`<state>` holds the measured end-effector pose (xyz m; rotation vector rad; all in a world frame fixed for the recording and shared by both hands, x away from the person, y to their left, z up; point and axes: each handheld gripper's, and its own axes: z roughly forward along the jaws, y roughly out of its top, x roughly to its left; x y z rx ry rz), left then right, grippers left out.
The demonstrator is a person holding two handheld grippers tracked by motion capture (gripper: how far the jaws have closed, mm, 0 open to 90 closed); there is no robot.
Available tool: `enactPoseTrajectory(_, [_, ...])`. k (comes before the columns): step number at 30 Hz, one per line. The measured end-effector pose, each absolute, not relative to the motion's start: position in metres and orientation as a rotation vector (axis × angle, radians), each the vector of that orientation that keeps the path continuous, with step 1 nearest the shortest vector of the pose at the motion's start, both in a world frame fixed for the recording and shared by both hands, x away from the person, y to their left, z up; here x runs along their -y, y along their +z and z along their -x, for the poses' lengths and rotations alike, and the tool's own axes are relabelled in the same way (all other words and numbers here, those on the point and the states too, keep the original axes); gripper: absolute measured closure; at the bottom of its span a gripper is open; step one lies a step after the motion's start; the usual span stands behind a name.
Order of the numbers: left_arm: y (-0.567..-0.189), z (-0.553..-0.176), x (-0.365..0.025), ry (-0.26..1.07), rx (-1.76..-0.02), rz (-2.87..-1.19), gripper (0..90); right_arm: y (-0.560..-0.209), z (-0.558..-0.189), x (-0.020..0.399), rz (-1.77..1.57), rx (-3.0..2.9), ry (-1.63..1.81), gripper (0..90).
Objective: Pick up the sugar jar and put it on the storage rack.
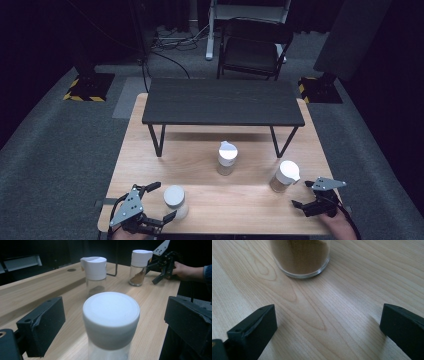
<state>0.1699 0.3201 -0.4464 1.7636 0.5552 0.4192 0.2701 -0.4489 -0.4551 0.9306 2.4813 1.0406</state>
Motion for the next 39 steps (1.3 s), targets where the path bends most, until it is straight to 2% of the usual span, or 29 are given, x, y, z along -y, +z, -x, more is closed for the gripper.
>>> enactPoseTrajectory(11, [-0.445,-0.189,-0.305,0.376,-0.539,-1.828,5.5,-0.455,-0.269,0.448,-0.938,-2.475,1.039,0.8])
enactPoseTrajectory(18, [-0.446,-0.198,-0.299,0.341,-0.600,-1.884,12.6,-0.455,-0.268,0.448,-0.941,-2.473,1.038,0.9])
enactPoseTrajectory(25, [-0.448,-0.203,-0.296,0.320,-0.601,-1.908,15.1,-0.455,-0.268,0.448,-0.941,-2.472,1.037,0.9])
enactPoseTrajectory(29, [-0.450,-0.201,-0.295,0.336,-0.593,-1.906,19.8,-0.455,-0.268,0.448,-0.941,-2.472,1.037,0.8])
enactPoseTrajectory(34, [-0.452,-0.197,-0.296,0.367,-0.591,-1.902,33.4,-0.455,-0.268,0.448,-0.942,-2.472,1.037,0.8])
enactPoseTrajectory(39, [-0.460,-0.195,-0.298,0.385,-0.573,-1.877,33.9,-0.455,-0.267,0.447,-0.947,-2.469,1.036,0.8])
